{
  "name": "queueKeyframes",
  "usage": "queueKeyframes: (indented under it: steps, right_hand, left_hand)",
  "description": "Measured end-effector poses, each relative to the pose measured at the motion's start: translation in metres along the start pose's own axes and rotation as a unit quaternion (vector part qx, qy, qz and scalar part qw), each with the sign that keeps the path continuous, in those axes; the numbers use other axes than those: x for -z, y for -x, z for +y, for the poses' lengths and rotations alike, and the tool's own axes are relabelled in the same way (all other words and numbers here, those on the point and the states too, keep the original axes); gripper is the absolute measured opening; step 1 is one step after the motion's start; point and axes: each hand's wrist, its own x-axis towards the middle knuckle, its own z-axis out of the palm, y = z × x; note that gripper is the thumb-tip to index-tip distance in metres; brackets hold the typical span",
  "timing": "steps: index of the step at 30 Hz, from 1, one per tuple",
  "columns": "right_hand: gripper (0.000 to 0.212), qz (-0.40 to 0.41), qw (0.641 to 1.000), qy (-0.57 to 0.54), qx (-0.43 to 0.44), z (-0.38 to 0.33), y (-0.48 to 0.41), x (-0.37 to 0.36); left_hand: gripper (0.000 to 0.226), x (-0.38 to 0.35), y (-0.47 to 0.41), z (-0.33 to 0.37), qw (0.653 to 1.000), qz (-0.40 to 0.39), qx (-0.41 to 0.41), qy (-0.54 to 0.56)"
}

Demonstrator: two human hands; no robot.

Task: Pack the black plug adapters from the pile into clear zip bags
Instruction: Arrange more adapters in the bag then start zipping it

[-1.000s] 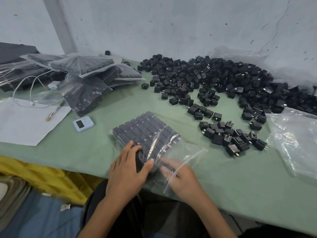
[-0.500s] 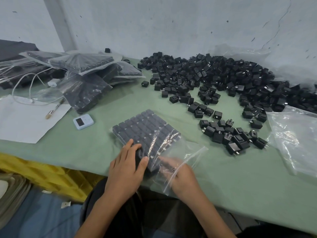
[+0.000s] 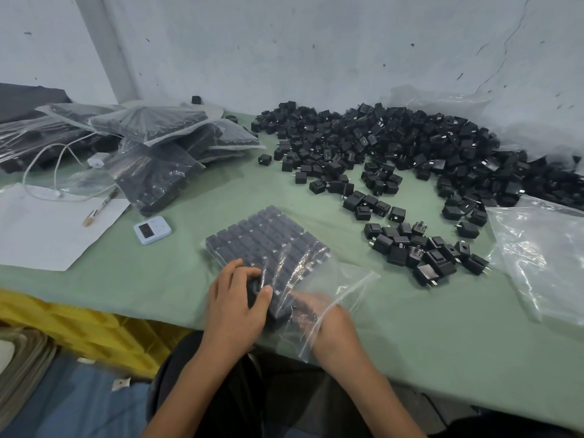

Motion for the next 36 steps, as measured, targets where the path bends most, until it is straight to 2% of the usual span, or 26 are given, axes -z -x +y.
queueKeyframes:
  steps: [5, 8, 10, 12, 14, 16, 18, 20, 22, 23, 25, 27, 29, 34, 36]
  right_hand:
    - [0.050, -0.073, 0.997, 0.008, -0.019, -0.003, -0.007, 0.003]
    - [0.044, -0.071, 0.997, -0.022, -0.029, -0.006, -0.008, 0.003]
    - [0.042, -0.066, 0.998, -0.010, -0.016, -0.010, -0.005, 0.005]
    - [0.045, -0.072, 0.996, -0.046, 0.009, -0.017, 0.000, 0.012]
    - [0.041, -0.110, 0.988, -0.105, 0.034, -0.019, 0.011, 0.024]
    - [0.031, -0.120, 0.990, -0.072, 0.024, -0.009, 0.022, 0.044]
    - [0.021, -0.059, 0.998, -0.009, -0.014, 0.013, 0.024, 0.076]
    - [0.021, 0.056, 0.995, 0.073, -0.048, 0.031, 0.018, 0.111]
    - [0.025, 0.168, 0.966, 0.177, -0.089, 0.044, 0.006, 0.140]
    - [0.029, 0.189, 0.949, 0.222, -0.117, 0.050, 0.000, 0.150]
    - [0.035, 0.150, 0.932, 0.282, -0.173, 0.062, -0.008, 0.158]
    - [0.033, 0.110, 0.928, 0.303, -0.186, 0.069, -0.010, 0.157]
    - [0.024, 0.114, 0.930, 0.305, -0.173, 0.070, -0.009, 0.155]
    - [0.017, 0.132, 0.936, 0.286, -0.155, 0.069, 0.002, 0.154]
    - [0.028, 0.120, 0.939, 0.282, -0.157, 0.070, 0.006, 0.156]
  left_hand:
    - [0.033, -0.004, 0.001, -0.001, 1.000, -0.001, -0.005, -0.026]
    - [0.044, -0.010, 0.000, 0.005, 0.999, 0.016, 0.016, -0.036]
    - [0.050, -0.015, -0.001, 0.009, 0.998, 0.031, 0.034, -0.039]
    - [0.054, -0.019, -0.002, 0.008, 0.997, 0.040, 0.038, -0.046]
    - [0.058, -0.021, -0.001, 0.004, 0.997, 0.041, 0.034, -0.053]
    - [0.060, -0.023, -0.001, 0.001, 0.997, 0.042, 0.035, -0.053]
    - [0.061, -0.024, -0.002, 0.001, 0.997, 0.044, 0.037, -0.055]
    - [0.062, -0.025, -0.002, 0.001, 0.997, 0.047, 0.037, -0.057]
    - [0.062, -0.025, -0.002, 0.001, 0.996, 0.046, 0.036, -0.063]
    - [0.063, -0.025, -0.002, 0.001, 0.996, 0.045, 0.036, -0.064]
    - [0.063, -0.025, -0.001, 0.000, 0.997, 0.047, 0.034, -0.060]
    - [0.063, -0.026, -0.002, -0.001, 0.997, 0.048, 0.031, -0.056]
    - [0.063, -0.027, -0.002, -0.002, 0.997, 0.049, 0.030, -0.058]
    - [0.062, -0.028, -0.001, -0.005, 0.997, 0.055, 0.024, -0.055]
    - [0.062, -0.028, -0.001, -0.005, 0.997, 0.054, 0.026, -0.053]
